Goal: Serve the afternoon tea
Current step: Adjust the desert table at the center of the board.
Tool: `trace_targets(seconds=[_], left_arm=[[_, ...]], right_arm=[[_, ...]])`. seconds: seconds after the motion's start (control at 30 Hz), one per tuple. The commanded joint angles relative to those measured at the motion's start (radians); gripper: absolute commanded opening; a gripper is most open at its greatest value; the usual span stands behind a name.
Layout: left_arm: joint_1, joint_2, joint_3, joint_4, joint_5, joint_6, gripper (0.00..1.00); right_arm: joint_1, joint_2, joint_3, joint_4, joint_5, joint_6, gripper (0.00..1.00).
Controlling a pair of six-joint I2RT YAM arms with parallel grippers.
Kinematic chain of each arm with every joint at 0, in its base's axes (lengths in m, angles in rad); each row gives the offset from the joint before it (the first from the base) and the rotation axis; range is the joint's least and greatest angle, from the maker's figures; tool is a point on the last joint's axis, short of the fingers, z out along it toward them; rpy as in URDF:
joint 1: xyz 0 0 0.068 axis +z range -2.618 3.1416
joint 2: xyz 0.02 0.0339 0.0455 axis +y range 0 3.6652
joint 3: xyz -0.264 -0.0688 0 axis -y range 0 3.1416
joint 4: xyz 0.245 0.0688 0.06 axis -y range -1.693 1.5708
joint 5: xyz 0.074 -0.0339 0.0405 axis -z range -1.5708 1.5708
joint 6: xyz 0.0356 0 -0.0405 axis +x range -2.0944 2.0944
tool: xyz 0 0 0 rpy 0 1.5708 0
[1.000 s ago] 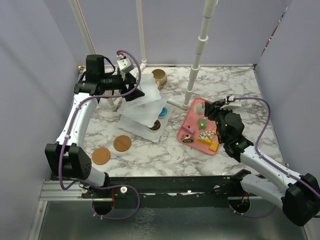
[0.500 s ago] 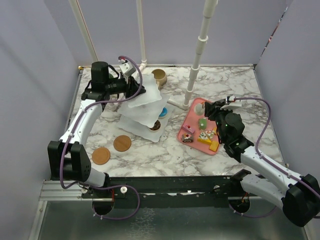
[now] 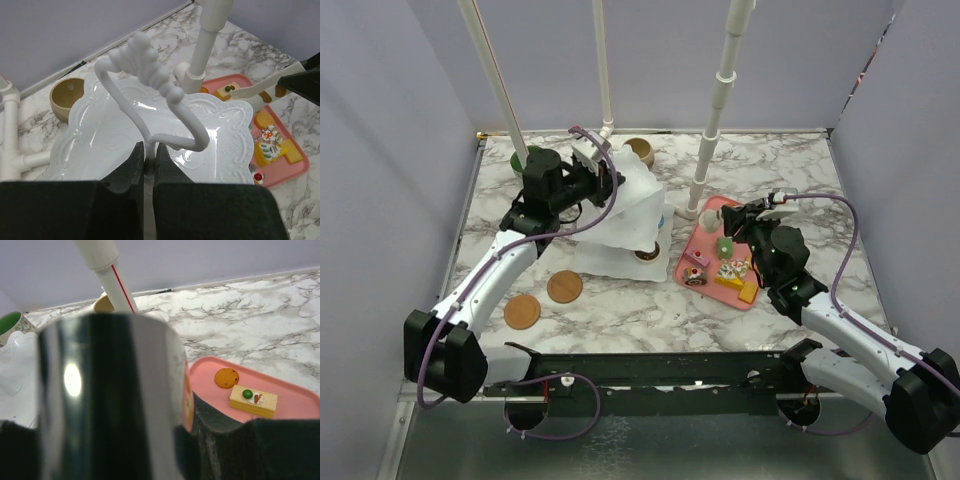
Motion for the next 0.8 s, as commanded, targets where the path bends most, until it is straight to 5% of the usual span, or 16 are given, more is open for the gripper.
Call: trace_targets(seconds=[0.0,0.33,0.77], left_arm=[[-0.103,-0.088,-0.001,0.092,-0.307,-0.002,0.0],[-0.26,-0.128,-0.018,-0.01,-0.788,-0.04,0.0],[-0.265,-0.129,-0.028,-0.09,-0.84,-0.292,0.08]], right_arm=[[0.005,-0.01,0.01,0.045,-0.099,-0.004,0.26],[0.012,0.013,0.011,0.07,-0.263,0.015,0.26],[0.163,0.072,-0.001,0.101,-0.283,0.026,0.26]])
